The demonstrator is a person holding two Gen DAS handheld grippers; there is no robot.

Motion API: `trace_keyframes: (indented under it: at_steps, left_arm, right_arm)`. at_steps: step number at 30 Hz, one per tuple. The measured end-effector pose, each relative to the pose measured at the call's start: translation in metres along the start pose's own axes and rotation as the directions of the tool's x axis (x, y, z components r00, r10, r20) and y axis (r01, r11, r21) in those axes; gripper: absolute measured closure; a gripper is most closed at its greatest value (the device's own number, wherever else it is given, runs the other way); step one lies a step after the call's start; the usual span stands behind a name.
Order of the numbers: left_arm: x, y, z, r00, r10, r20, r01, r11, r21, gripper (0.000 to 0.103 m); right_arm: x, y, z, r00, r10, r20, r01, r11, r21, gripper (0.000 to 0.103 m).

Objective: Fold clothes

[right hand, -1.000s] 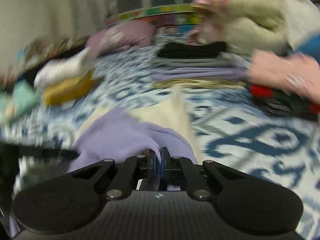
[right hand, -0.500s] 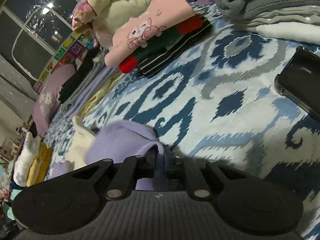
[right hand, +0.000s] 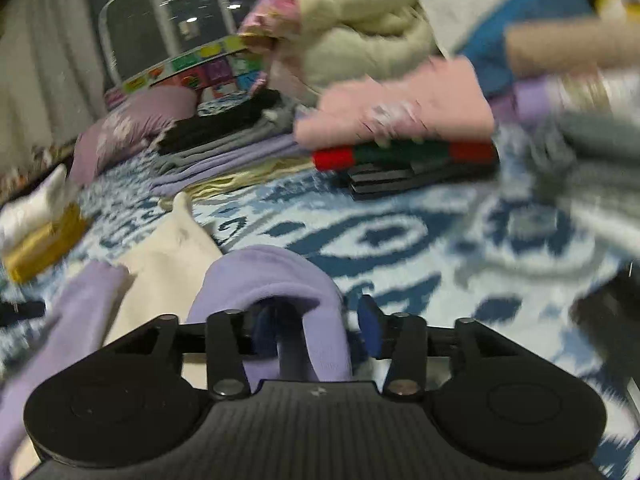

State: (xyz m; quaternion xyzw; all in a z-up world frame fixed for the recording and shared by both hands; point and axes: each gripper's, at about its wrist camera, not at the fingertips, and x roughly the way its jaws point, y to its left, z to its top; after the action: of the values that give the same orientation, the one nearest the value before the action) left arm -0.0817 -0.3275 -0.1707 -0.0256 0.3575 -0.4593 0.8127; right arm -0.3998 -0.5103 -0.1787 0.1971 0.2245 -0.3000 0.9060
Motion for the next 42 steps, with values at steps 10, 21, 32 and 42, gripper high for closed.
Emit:
trace_keyframes:
  at_steps: [10, 21, 32, 42]
  left_arm:
    - [0.047, -0.012, 0.019, 0.997, 0.008, -0.072, 0.0, 0.993, 0.114, 0.07]
    - [0.029, -0.007, 0.02, 0.999, 0.046, -0.024, -0.043, 0.992, 0.116, 0.098]
    - [-0.065, 0.044, 0.009, 0.967, 0.234, 0.105, -0.228, 0.972, -0.061, 0.098]
    - [-0.136, 0.073, -0.024, 0.899, 0.415, 0.14, -0.386, 0.902, -0.192, 0.098]
  right_arm:
    - [-0.009, 0.037, -0.009, 0.999, 0.003, 0.046, 0.016, 0.913, -0.409, 0.042]
    - [-0.006, 0.056, -0.017, 0.997, 0.061, 0.043, -0.036, 0.892, -0.451, 0.033]
    - [-0.008, 0.056, -0.019, 0.996, 0.036, 0.079, -0.004, 0.931, -0.366, 0.03]
    - [-0.018, 0.051, -0.029, 0.996, 0.009, 0.093, 0.019, 0.958, -0.287, 0.03]
